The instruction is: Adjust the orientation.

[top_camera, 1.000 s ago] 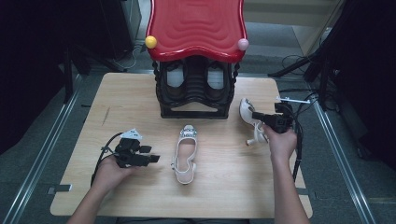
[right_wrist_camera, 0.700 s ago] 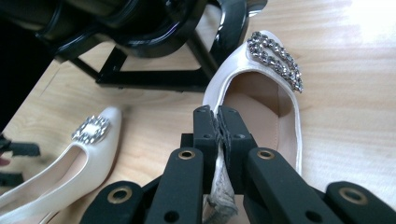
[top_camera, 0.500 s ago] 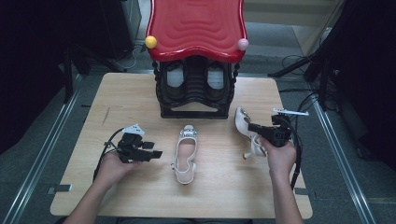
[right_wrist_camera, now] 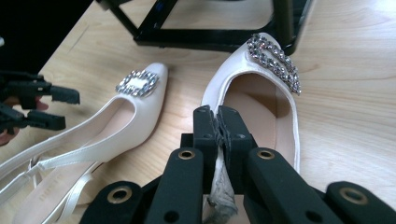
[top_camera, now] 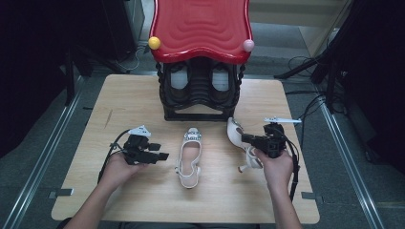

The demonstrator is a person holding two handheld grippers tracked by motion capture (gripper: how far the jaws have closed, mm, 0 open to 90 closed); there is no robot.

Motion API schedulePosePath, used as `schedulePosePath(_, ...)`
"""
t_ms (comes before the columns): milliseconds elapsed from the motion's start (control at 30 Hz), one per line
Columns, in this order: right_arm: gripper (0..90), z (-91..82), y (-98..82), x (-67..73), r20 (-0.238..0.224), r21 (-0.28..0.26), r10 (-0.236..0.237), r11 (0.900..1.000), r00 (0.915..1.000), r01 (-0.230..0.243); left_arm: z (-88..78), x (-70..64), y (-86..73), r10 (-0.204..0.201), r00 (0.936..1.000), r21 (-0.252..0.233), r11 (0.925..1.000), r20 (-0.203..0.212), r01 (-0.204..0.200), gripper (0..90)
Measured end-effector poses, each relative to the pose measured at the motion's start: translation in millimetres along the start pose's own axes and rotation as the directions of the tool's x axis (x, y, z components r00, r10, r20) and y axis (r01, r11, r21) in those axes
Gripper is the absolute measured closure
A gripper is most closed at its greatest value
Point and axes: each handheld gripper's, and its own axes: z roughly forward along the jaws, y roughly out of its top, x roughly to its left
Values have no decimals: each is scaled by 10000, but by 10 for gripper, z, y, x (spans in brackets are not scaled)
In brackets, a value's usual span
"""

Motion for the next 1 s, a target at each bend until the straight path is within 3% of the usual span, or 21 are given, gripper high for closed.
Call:
schedulePosePath(333, 883, 249, -87, 192, -326, 678, -480, 9964, 9983, 502, 11, -9, 1, 43, 10000, 24, 10000, -10, -43, 393)
schedulePosePath(700, 878, 484, -186, 400, -546, 1452, -948, 9841, 9940, 1018, 19, -10, 0, 70, 10000, 79, 9999, -13, -70, 393)
schedulePosePath(1000, 873, 602, -246, 566, -849, 1744, -1144, 9763, 9898, 1278, 26, -19, 1, 108, 9999, 123, 9999, -17, -108, 393)
